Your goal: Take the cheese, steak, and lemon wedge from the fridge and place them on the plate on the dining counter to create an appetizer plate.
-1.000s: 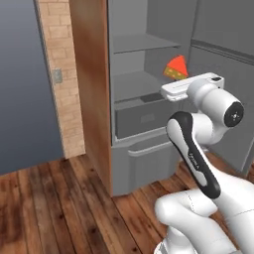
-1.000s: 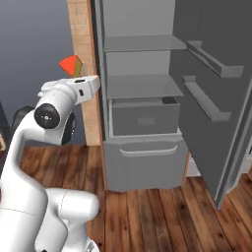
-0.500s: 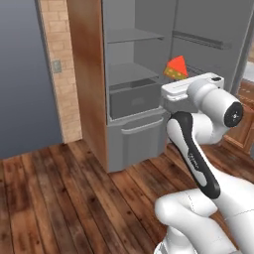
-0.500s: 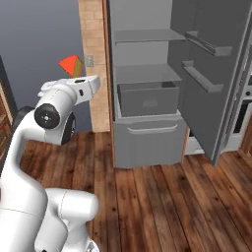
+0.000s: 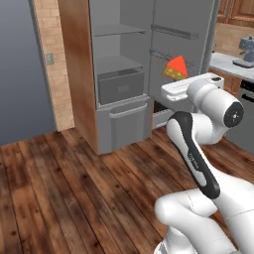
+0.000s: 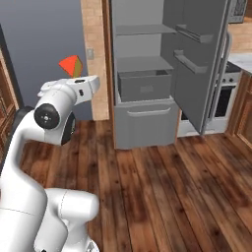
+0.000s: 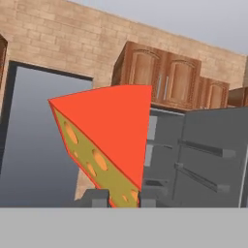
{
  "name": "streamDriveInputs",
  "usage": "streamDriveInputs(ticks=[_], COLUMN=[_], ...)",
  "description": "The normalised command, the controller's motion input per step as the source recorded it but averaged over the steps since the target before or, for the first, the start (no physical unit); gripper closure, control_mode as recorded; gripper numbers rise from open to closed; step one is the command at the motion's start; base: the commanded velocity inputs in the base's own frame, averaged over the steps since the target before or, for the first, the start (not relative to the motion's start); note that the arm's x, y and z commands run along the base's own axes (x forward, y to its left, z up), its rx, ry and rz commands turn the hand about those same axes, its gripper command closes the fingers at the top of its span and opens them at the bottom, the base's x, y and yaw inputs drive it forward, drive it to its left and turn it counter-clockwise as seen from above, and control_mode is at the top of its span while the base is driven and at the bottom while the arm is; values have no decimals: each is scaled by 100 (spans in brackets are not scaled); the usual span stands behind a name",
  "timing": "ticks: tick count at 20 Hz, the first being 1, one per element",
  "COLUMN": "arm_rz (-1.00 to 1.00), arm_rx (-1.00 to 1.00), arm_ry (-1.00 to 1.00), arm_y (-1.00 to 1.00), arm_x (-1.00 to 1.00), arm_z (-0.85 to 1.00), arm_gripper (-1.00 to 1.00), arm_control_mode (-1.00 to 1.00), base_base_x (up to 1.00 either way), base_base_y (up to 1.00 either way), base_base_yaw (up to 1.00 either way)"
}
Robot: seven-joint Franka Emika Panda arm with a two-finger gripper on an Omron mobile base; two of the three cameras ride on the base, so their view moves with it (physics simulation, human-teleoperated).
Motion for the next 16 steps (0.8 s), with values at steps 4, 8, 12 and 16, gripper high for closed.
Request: streamDriveInputs(ticks=[4,8,12,16], arm_rz=[0,0,0,0], arm_rx=[0,0,0,0], arm_ry=[0,0,0,0], arm_y=[0,0,0,0], arm_x=[0,0,0,0], arm_z=[0,0,0,0], arm_gripper=[100,100,100,100], arm_control_mode=[100,100,100,100], base_base_x=[-100,-100,-100,-100], base_base_y=[-9,-24,-26,-46], base_base_yaw=[-3,-1,0,0])
